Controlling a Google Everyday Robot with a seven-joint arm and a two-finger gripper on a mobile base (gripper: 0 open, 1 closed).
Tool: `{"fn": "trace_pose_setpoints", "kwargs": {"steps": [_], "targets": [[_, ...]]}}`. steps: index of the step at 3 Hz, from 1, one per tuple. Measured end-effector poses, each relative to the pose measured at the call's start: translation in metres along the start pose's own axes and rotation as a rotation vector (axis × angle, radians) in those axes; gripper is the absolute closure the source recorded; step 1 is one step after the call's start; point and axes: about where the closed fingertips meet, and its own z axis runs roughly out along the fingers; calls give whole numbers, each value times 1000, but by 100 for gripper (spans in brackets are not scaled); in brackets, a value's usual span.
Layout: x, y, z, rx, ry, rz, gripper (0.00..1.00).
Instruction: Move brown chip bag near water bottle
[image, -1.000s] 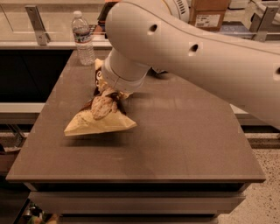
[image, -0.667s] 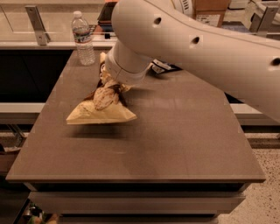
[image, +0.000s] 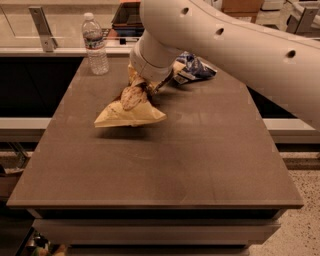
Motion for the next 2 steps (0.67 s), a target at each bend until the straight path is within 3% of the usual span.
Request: {"fn": "trace_pose_setpoints", "kwargs": {"steps": [2], "targets": [[61, -31, -4, 27, 100, -99, 100]]}}
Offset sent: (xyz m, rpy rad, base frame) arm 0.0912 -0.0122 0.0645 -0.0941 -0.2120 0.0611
